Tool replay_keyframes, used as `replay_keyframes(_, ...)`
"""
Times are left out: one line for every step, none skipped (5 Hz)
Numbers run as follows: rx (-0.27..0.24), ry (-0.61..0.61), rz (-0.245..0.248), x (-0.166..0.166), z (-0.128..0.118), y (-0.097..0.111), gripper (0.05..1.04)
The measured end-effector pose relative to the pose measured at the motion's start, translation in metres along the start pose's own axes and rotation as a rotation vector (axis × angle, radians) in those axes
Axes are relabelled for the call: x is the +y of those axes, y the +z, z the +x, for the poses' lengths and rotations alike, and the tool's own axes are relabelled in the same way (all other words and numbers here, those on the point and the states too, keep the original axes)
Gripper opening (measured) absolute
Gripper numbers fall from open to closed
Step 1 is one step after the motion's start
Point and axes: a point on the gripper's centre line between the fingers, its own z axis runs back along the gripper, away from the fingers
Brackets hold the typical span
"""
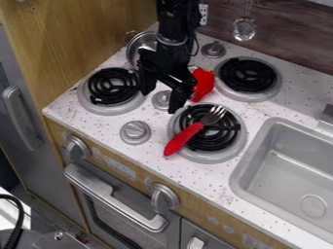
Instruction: Move the red pepper in the lower left burner
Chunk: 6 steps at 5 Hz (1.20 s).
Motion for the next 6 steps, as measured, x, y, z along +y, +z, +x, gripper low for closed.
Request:
replay_keyframes(0.047,-0.006,-0.013,-0.004,-0.006,-0.014,0.997)
replay_keyframes(0.034,-0.016,-0.015,-0.009,0.021,-0.012,0.997)
replay_keyframes(0.037,-0.035,-0.024,-0.015,0.051,-0.018,0.997)
replay_keyframes(0.035,-0.020,-0.006,-0.009,0.080,-0.025,0.997)
replay_keyframes(-0.011,0.024,-0.008,-0.007,0.103,-0.029,0.997)
replay_keyframes(-0.047,0.066,-0.004,-0.004,0.117,-0.031,0.997)
